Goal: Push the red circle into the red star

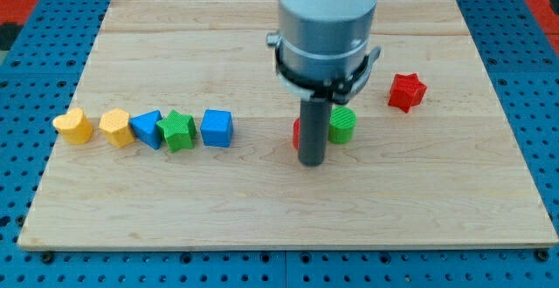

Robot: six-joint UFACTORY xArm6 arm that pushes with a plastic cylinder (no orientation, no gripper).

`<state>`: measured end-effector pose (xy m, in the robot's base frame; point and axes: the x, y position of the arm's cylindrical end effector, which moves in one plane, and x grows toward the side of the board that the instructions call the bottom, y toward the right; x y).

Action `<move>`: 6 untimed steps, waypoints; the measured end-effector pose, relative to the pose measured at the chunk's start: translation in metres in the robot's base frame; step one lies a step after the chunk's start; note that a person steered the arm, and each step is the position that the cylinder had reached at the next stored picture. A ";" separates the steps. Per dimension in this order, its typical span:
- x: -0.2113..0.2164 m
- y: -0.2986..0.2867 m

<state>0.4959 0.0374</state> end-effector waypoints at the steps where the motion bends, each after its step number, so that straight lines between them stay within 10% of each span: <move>1: -0.058 -0.003; 3: -0.087 -0.054; 6: -0.092 0.069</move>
